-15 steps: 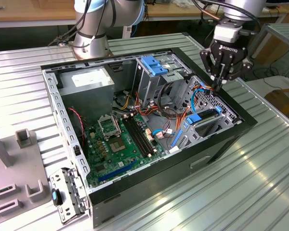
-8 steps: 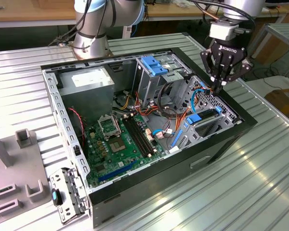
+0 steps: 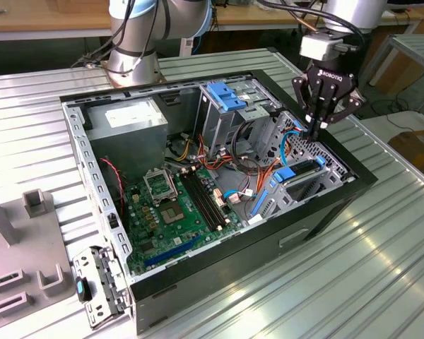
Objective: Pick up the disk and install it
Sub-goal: 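Insert the first disk wire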
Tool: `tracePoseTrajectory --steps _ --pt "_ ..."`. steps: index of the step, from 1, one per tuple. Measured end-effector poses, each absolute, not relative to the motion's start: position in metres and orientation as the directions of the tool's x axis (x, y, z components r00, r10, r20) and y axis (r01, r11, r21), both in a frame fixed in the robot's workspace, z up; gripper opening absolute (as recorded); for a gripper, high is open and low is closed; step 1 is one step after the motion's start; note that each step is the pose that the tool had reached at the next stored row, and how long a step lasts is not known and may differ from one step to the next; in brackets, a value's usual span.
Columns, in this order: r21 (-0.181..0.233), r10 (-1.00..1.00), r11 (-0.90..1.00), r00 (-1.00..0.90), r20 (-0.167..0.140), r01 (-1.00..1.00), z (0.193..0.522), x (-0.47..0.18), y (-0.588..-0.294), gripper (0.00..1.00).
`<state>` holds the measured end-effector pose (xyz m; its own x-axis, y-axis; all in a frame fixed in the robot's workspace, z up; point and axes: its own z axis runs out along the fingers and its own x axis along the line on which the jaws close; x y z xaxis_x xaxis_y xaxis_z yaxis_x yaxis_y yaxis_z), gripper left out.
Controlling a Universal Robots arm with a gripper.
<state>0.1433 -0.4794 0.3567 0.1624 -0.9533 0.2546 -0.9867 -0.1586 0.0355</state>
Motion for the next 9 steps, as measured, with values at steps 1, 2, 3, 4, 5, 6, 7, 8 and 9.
tracePoseTrajectory --steps 1,2,3,4,5,6,7,8,9 --pt "0.033 -0.953 -0.158 0.161 0.255 -0.987 0.3582 0.1423 -0.4793 0.16" --pt "0.031 -0.953 -0.158 0.160 0.255 -0.987 0.3596 0.1421 -0.4794 0.16" --pt "0.030 -0.954 -0.157 0.160 0.255 -0.987 0.3618 0.1419 -0.4793 0.16" --pt "0.029 -0.954 -0.157 0.159 0.256 -0.987 0.3646 0.1418 -0.4793 0.16" --pt "0.028 -0.954 -0.156 0.158 0.254 -0.987 0.3657 0.1417 -0.4793 0.16" --pt "0.022 -0.963 -0.156 0.157 0.218 -0.988 0.3660 0.1416 -0.4794 0.16" --pt "0.017 -0.970 -0.156 0.156 0.187 -0.988 0.3661 0.1416 -0.4796 0.16" --pt "0.011 -0.976 -0.156 0.156 0.154 -0.988 0.3661 0.1416 -0.4802 0.16" --pt "0.008 -0.979 -0.156 0.155 0.133 -0.988 0.3661 0.1416 -0.4814 0.16"
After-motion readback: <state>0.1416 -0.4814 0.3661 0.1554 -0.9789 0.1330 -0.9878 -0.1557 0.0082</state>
